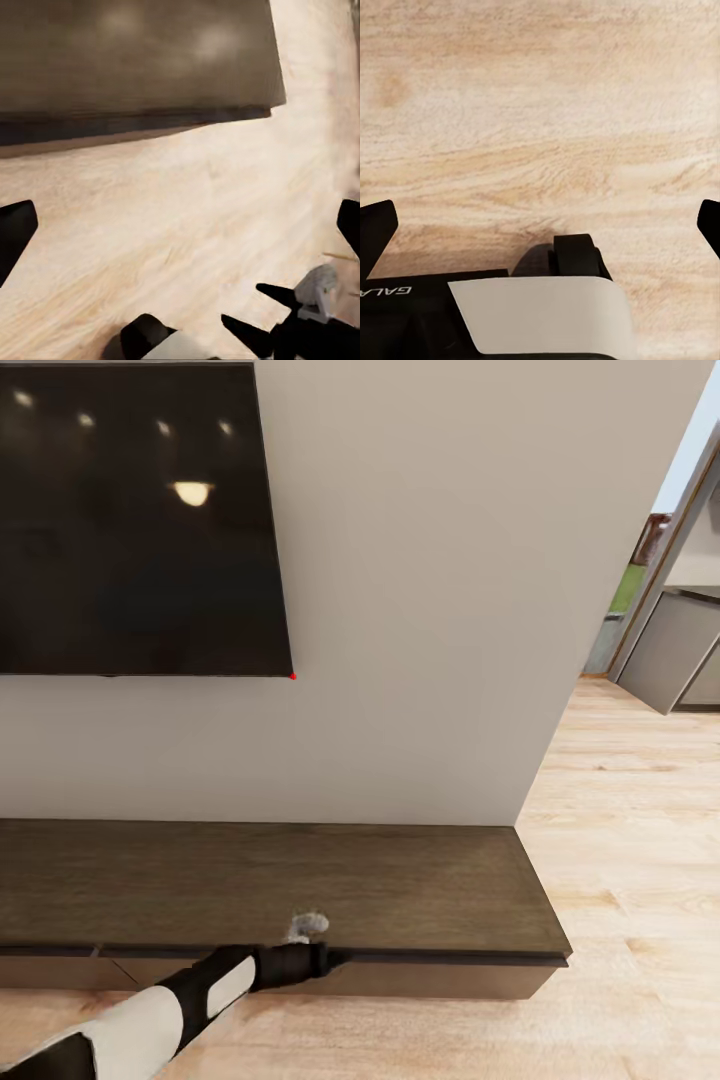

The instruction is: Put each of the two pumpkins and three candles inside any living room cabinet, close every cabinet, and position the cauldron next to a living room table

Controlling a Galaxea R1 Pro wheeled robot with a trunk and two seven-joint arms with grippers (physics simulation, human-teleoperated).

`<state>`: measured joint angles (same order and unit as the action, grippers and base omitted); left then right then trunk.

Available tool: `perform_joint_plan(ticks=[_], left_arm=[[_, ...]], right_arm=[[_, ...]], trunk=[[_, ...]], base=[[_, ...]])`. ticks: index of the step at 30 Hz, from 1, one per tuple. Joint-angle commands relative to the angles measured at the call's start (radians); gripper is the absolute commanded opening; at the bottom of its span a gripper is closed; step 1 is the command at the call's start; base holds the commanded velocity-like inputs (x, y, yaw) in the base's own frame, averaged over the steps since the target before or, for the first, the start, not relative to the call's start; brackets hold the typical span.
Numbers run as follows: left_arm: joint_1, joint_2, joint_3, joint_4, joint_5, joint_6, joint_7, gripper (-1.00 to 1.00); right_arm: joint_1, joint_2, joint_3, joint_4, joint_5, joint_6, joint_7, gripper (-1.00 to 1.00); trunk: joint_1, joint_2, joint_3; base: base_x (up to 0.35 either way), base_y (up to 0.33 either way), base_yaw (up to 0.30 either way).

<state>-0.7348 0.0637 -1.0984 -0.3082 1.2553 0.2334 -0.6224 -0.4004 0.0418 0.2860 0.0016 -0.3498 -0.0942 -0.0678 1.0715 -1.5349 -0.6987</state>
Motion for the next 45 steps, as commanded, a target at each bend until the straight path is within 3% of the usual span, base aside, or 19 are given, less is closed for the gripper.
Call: perform_joint_plan(ticks=[1, 3, 6, 9, 10, 11, 14, 18, 21, 23, 25, 30, 32, 35, 37, 40, 41, 45], left_arm=[[-0.044, -0.002, 0.000, -0.034, -0.003, 0.059, -0.099, 1.00], [-0.126, -0.015, 0.002, -0.101, -0.004, 0.145, -0.264, 1.00], [-0.206, -0.033, 0.005, -0.165, -0.001, 0.190, -0.399, 1.00], [-0.260, -0.045, 0.035, -0.191, 0.007, 0.206, -0.458, 1.00], [-0.276, -0.049, 0.090, -0.201, 0.014, 0.210, -0.478, 1.00], [-0.279, -0.050, 0.113, -0.205, 0.016, 0.212, -0.483, 1.00], [-0.288, -0.056, 0.241, -0.253, 0.019, 0.223, -0.500, 1.00], [-0.294, -0.051, 0.314, -0.356, 0.021, 0.268, -0.509, 1.00], [-0.290, -0.060, 0.330, -0.407, 0.010, 0.283, -0.502, 1.00], [-0.289, -0.078, 0.326, -0.382, -0.006, 0.285, -0.489, 1.00], [-0.290, -0.077, 0.324, -0.376, -0.010, 0.286, -0.493, 1.00], [-0.287, -0.038, 0.324, -0.364, -0.003, 0.286, -0.494, 1.00], [-0.287, -0.023, 0.325, -0.365, -0.001, 0.286, -0.495, 1.00], [-0.286, -0.019, 0.325, -0.365, -0.001, 0.285, -0.495, 1.00], [-0.286, -0.020, 0.325, -0.365, -0.001, 0.285, -0.495, 1.00], [-0.285, -0.022, 0.325, -0.365, 0.000, 0.285, -0.494, 1.00], [-0.285, -0.024, 0.325, -0.365, 0.000, 0.285, -0.494, 1.00], [-0.285, -0.028, 0.325, -0.365, -0.001, 0.285, -0.493, 1.00]], right_arm=[[0.000, 0.000, 0.000, 0.000, 0.001, 0.000, 0.000, 1.00], [0.000, 0.001, 0.002, 0.000, 0.001, 0.000, 0.000, 1.00], [0.000, 0.003, 0.002, -0.001, 0.002, 0.000, 0.000, 1.00], [0.000, 0.003, 0.003, -0.002, 0.003, -0.001, -0.001, 1.00], [0.000, 0.002, 0.004, -0.003, 0.004, -0.002, -0.001, 1.00], [0.000, 0.002, 0.005, -0.003, 0.005, -0.002, -0.001, 1.00], [0.000, 0.001, 0.034, -0.005, 0.034, -0.005, 0.000, 1.00], [0.000, 0.001, 0.082, -0.007, 0.077, -0.009, -0.001, 1.00], [0.000, 0.000, 0.095, -0.008, 0.088, -0.017, -0.007, 1.00], [0.000, 0.000, 0.097, -0.009, 0.091, -0.028, -0.011, 1.00], [-0.001, -0.001, 0.097, -0.015, 0.092, -0.029, -0.012, 1.00], [-0.004, -0.003, 0.092, -0.131, 0.089, -0.026, 0.024, 1.00], [-0.004, -0.004, 0.087, -0.158, 0.084, -0.027, 0.077, 1.00], [-0.005, -0.006, 0.063, -0.186, 0.072, -0.027, 0.204, 1.00], [-0.005, -0.014, 0.026, -0.193, 0.058, -0.030, 0.289, 1.00], [-0.005, -0.058, -0.066, -0.199, 0.047, -0.031, 0.394, 1.00], [-0.005, -0.080, -0.132, -0.199, 0.046, -0.032, 0.464, 1.00], [-0.005, -0.091, -0.212, -0.198, 0.044, -0.040, 0.527, 1.00]], trunk=[[0.000, 0.000, 0.000], [0.000, 0.000, 0.000], [0.000, 0.000, 0.000], [0.000, 0.000, 0.000], [0.000, 0.000, 0.000], [0.000, 0.000, 0.000], [0.000, 0.000, 0.000], [0.000, 0.000, 0.000], [0.000, 0.000, 0.000], [0.000, 0.000, 0.000], [0.000, 0.000, 0.000], [0.000, 0.000, 0.000], [0.000, 0.000, 0.000], [0.000, 0.000, 0.000], [0.000, 0.000, 0.000], [0.000, 0.000, 0.000], [0.000, 0.000, 0.000], [0.000, 0.000, 0.000]], base=[[0.000, 0.000, 0.000], [0.000, 0.000, 0.000], [0.000, 0.000, 0.000], [0.000, 0.000, 0.000], [0.000, 0.000, 0.000], [0.000, 0.000, 0.000], [0.000, 0.000, 0.000], [0.000, 0.000, 0.000], [0.000, 0.000, 0.000], [0.000, 0.000, 0.000], [0.000, 0.000, 0.000], [0.000, 0.000, 0.000], [0.000, 0.000, 0.000], [0.000, 0.000, 0.000], [0.000, 0.000, 0.000], [0.000, 0.000, 0.000], [0.000, 0.000, 0.000], [0.000, 0.000, 0.000]])
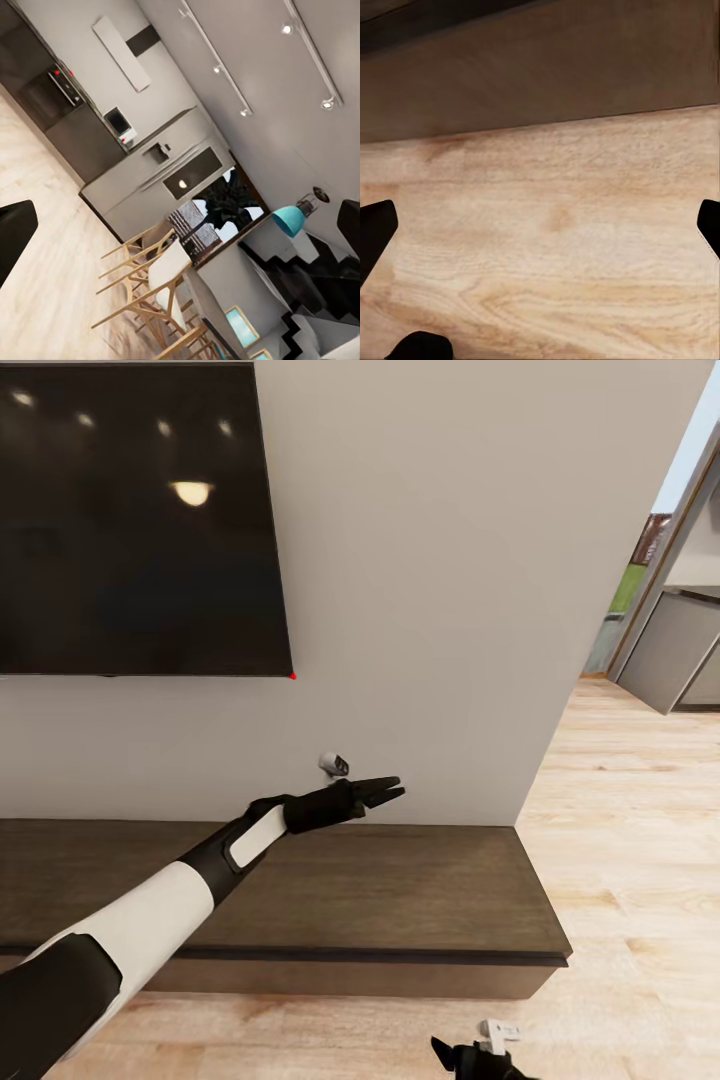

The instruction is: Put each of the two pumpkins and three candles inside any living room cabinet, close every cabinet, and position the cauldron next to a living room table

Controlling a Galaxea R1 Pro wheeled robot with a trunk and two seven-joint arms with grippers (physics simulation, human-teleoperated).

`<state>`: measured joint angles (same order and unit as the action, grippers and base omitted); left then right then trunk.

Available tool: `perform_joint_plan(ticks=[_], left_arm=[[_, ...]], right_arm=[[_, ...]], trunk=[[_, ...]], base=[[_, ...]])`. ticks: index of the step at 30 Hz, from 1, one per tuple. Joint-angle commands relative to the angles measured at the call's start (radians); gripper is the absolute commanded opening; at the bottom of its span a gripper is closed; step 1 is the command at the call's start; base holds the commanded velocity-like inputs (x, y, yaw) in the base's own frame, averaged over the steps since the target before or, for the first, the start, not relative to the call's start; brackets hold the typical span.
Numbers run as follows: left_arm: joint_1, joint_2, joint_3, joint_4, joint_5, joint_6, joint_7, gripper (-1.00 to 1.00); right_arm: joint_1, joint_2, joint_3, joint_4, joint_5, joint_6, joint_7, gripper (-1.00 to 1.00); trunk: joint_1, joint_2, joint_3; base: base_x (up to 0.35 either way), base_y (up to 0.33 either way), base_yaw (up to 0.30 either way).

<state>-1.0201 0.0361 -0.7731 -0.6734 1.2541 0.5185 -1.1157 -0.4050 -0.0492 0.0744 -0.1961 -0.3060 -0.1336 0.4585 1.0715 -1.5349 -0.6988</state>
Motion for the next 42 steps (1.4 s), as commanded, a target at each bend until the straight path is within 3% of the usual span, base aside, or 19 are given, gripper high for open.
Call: perform_joint_plan(ticks=[1, 3, 8, 10, 17, 19, 22, 26, 27, 30, 31, 33, 34, 35, 36, 37, 40, 41, 42], left_arm=[[0.000, 0.000, 0.000, 0.000, 0.000, 0.000, 0.000, 1.00], [0.000, -0.001, 0.000, 0.000, 0.001, 0.000, -0.001, 1.00], [0.000, -0.001, 0.000, 0.000, 0.000, -0.001, -0.001, 1.00], [0.000, -0.001, 0.000, 0.000, 0.001, -0.001, -0.001, 1.00], [0.001, -0.001, 0.000, 0.000, 0.000, -0.002, -0.001, 1.00], [0.001, -0.001, 0.000, 0.001, 0.001, -0.002, -0.001, 1.00], [0.002, -0.001, 0.000, 0.001, 0.001, -0.002, -0.001, 1.00], [0.002, 0.000, 0.000, 0.001, 0.002, -0.002, -0.002, 1.00], [0.002, 0.000, 0.000, 0.001, 0.002, -0.002, -0.001, 1.00], [0.002, 0.001, 0.000, 0.002, 0.001, -0.002, -0.001, 1.00], [0.002, 0.001, 0.000, 0.002, 0.001, -0.002, -0.001, 1.00], [0.002, 0.000, 0.000, 0.002, 0.001, -0.002, -0.001, 1.00], [0.002, 0.000, 0.000, 0.002, 0.001, -0.002, -0.001, 1.00], [0.002, -0.001, 0.000, 0.002, 0.001, -0.002, 0.000, 1.00], [0.002, 0.000, 0.000, 0.003, 0.001, -0.002, 0.000, 1.00], [0.002, 0.000, 0.000, 0.003, 0.001, -0.002, 0.000, 1.00], [0.002, 0.000, 0.000, 0.002, 0.001, -0.002, 0.001, 1.00], [0.002, -0.001, 0.000, 0.002, 0.000, -0.002, 0.004, 1.00], [0.002, -0.001, 0.000, 0.002, -0.001, -0.002, 0.006, 1.00]], right_arm=[[0.000, -0.002, -0.012, 0.000, -0.001, -0.008, 0.004, 1.00], [0.000, -0.006, -0.036, 0.001, -0.002, -0.019, 0.007, 1.00], [0.000, -0.011, -0.157, -0.001, 0.000, -0.029, 0.011, 1.00], [0.000, -0.009, -0.189, -0.002, 0.002, -0.033, 0.008, 1.00], [-0.003, -0.009, -0.192, -0.003, 0.018, -0.042, -0.127, 1.00], [-0.005, -0.008, -0.183, -0.003, 0.058, -0.049, -0.194, 1.00], [-0.006, -0.007, -0.135, -0.007, 0.203, -0.053, -0.314, 1.00], [-0.006, -0.003, -0.068, -0.033, 0.462, -0.053, -0.556, 1.00], [-0.006, -0.002, -0.062, -0.035, 0.493, -0.052, -0.588, 1.00], [-0.006, 0.006, -0.029, -0.041, 0.674, -0.047, -0.750, 1.00], [-0.006, 0.009, -0.024, -0.041, 0.703, -0.046, -0.773, 1.00], [-0.006, 0.017, -0.007, -0.042, 0.817, -0.045, -0.865, 1.00], [-0.006, 0.021, 0.003, -0.042, 0.910, -0.042, -0.952, 1.00], [-0.006, 0.023, 0.012, -0.040, 0.978, -0.041, -1.014, 1.00], [-0.006, 0.043, 0.040, -0.034, 1.117, -0.031, -1.134, 1.00], [-0.006, 0.058, 0.055, -0.029, 1.201, -0.019, -1.204, 1.00], [-0.006, 0.095, 0.078, -0.010, 1.364, 0.054, -1.334, 1.00], [-0.006, 0.141, 0.097, 0.014, 1.536, 0.263, -1.416, 1.00], [-0.004, 0.145, 0.099, 0.023, 1.564, 0.288, -1.428, 1.00]], trunk=[[0.000, 0.000, 0.000], [0.000, 0.000, 0.000], [0.000, 0.000, 0.000], [0.000, 0.000, 0.000], [0.000, 0.000, 0.000], [0.000, 0.000, 0.000], [0.000, 0.000, 0.000], [0.000, 0.000, 0.000], [0.000, 0.000, 0.000], [0.000, 0.000, 0.000], [0.000, 0.000, 0.000], [0.000, 0.000, 0.000], [0.000, 0.000, 0.000], [0.000, 0.000, 0.000], [0.000, 0.000, 0.000], [0.000, 0.000, 0.000], [0.000, 0.000, 0.000], [0.000, 0.000, 0.000], [0.000, 0.000, 0.000]], base=[[0.000, 0.000, 0.000], [0.000, 0.000, 0.000], [0.000, 0.000, 0.000], [0.000, 0.000, 0.000], [0.000, 0.000, 0.000], [0.000, 0.000, 0.000], [0.000, 0.000, 0.000], [0.000, 0.000, 0.000], [0.000, 0.000, 0.000], [0.000, 0.000, 0.000], [0.000, 0.000, 0.000], [0.000, 0.000, 0.000], [0.000, 0.000, 0.000], [0.000, 0.000, 0.000], [0.000, 0.000, 0.000], [0.000, 0.000, 0.000], [0.000, 0.000, 0.000], [0.000, 0.000, 0.000], [0.000, 0.000, 0.000]])
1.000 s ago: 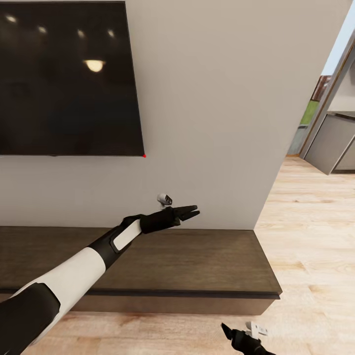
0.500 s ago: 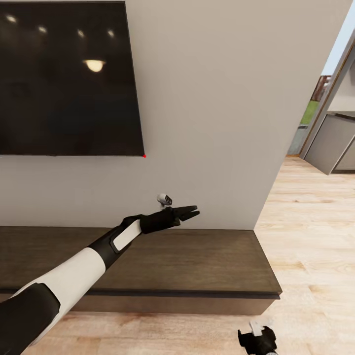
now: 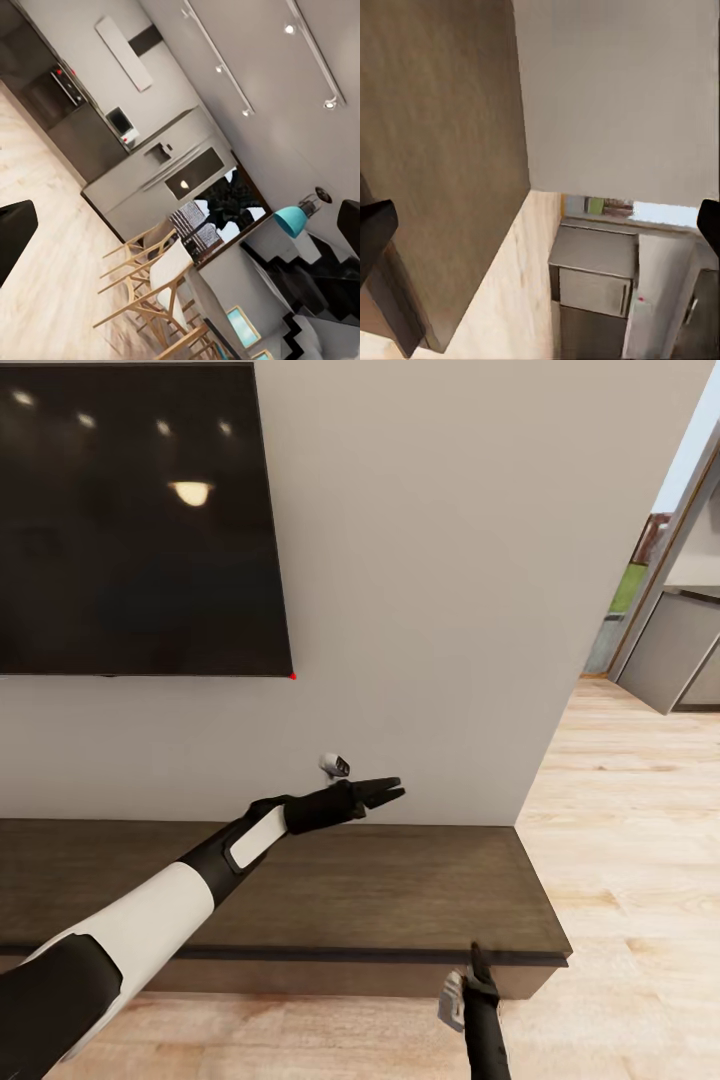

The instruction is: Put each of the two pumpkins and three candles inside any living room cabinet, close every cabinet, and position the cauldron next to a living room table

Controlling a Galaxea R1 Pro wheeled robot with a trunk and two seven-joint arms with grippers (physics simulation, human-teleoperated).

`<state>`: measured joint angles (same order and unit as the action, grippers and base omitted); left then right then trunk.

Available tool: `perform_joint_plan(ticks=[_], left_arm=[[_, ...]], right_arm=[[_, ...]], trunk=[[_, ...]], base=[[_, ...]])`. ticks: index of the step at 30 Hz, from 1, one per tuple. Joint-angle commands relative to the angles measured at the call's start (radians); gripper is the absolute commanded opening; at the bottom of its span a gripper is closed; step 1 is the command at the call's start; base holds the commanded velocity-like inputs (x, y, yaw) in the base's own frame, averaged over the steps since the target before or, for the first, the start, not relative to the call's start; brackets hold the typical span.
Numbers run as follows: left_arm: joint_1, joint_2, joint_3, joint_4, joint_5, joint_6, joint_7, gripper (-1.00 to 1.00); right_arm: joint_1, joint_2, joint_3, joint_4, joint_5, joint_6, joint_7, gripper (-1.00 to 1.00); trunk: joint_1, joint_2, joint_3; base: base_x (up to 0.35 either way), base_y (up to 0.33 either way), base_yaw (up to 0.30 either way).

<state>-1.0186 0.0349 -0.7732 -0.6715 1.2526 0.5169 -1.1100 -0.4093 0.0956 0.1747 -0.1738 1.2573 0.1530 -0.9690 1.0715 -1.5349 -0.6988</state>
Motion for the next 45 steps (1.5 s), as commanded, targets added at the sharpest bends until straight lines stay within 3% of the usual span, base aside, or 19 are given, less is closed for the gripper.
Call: perform_joint_plan(ticks=[1, 2, 3, 9, 14, 30, 45], left_arm=[[0.000, -0.002, 0.000, 0.000, -0.001, 0.000, 0.001, 1.00], [0.000, -0.010, 0.000, 0.000, -0.004, 0.000, 0.002, 1.00], [0.000, -0.011, -0.001, 0.000, -0.004, 0.000, 0.003, 1.00], [0.000, -0.024, -0.001, 0.001, -0.009, 0.000, 0.014, 1.00], [0.000, -0.029, -0.002, 0.000, -0.009, 0.000, 0.065, 1.00], [0.008, -0.023, 0.000, 0.002, 0.004, -0.001, 0.068, 1.00], [0.008, -0.025, 0.003, 0.021, 0.000, 0.000, 0.064, 1.00]], right_arm=[[0.001, 0.005, 0.000, 0.010, 0.027, 0.019, -0.014, 1.00], [0.004, 0.020, 0.002, 0.061, 0.082, 0.072, -0.074, 1.00], [0.004, 0.021, 0.002, 0.078, 0.088, 0.088, -0.096, 1.00], [0.004, 0.024, 0.003, 0.111, 0.099, 0.207, -0.194, 1.00], [0.007, 0.024, 0.002, 0.138, 0.101, 0.268, -0.223, 1.00], [0.007, 0.021, 0.002, 0.152, 0.097, 0.263, -0.218, 1.00], [0.007, 0.018, 0.003, 0.151, 0.096, 0.246, -0.217, 1.00]], trunk=[[0.000, 0.000, 0.000], [0.000, 0.000, 0.000], [0.000, 0.000, 0.000], [0.000, 0.000, 0.000], [0.000, 0.000, 0.000], [0.000, 0.000, 0.000], [0.058, -0.105, -0.047]], base=[[0.000, 0.000, 0.000], [0.000, 0.000, 0.000], [0.000, 0.000, 0.000], [0.000, 0.000, 0.000], [0.000, 0.000, 0.000], [0.000, 0.000, 0.000], [0.000, 0.000, 0.000]])
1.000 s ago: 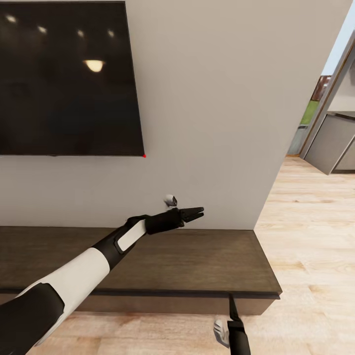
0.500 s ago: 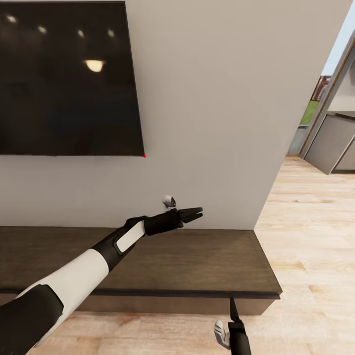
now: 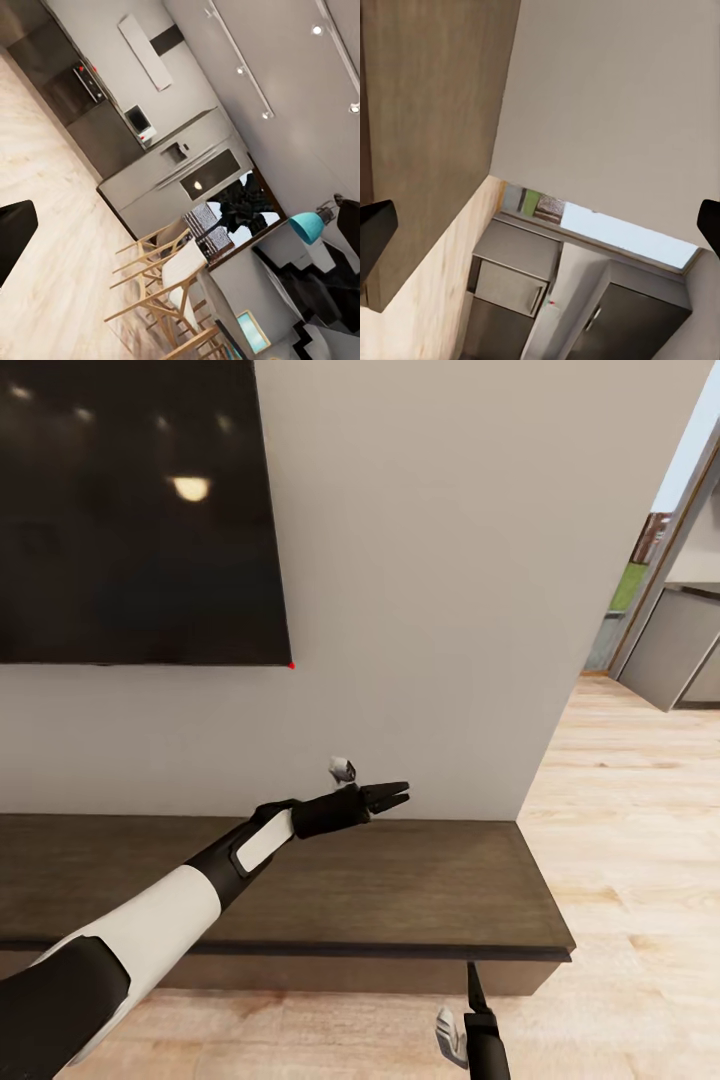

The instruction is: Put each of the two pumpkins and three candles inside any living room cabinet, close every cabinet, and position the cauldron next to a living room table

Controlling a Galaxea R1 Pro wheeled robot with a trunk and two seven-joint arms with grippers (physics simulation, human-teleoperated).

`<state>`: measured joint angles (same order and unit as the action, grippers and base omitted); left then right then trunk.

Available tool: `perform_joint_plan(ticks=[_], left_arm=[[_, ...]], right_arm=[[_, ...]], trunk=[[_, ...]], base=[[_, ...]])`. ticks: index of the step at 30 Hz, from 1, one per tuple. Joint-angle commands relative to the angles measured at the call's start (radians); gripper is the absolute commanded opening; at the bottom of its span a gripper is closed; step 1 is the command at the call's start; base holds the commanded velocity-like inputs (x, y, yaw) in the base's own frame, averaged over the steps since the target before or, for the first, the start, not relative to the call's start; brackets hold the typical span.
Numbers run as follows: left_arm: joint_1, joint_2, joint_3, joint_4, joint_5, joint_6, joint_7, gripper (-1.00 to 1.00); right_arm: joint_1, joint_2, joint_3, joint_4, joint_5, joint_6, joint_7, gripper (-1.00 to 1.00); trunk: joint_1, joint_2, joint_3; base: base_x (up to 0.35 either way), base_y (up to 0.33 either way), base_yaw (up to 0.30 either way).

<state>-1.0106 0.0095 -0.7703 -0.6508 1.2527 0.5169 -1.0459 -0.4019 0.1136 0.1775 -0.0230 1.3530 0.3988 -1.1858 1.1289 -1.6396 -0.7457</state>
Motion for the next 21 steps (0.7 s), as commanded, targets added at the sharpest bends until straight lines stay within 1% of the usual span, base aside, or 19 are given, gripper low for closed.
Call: perform_joint_plan(ticks=[1, 6, 14, 21], left_arm=[[0.000, 0.000, 0.000, 0.000, -0.001, 0.000, 0.000, 1.00], [-0.002, 0.002, 0.002, 0.000, -0.004, 0.000, 0.001, 1.00], [-0.002, 0.004, 0.002, 0.000, -0.004, 0.000, 0.001, 1.00], [-0.002, 0.003, 0.002, -0.001, -0.004, 0.000, 0.001, 1.00]], right_arm=[[0.000, 0.000, 0.000, 0.000, 0.000, 0.000, 0.000, 1.00], [0.000, -0.001, 0.000, 0.000, 0.000, -0.001, 0.001, 1.00], [0.000, -0.002, 0.000, 0.000, 0.000, -0.002, 0.002, 1.00], [0.000, -0.005, 0.000, -0.001, 0.000, -0.002, 0.004, 1.00]], trunk=[[0.004, -0.007, -0.003], [0.023, -0.042, -0.019], [0.054, -0.098, -0.044], [0.081, -0.147, -0.066]], base=[[0.000, 0.000, 0.000], [-0.023, 0.000, 0.000], [-0.233, 0.000, 0.000], [-0.031, 0.000, 0.000]])
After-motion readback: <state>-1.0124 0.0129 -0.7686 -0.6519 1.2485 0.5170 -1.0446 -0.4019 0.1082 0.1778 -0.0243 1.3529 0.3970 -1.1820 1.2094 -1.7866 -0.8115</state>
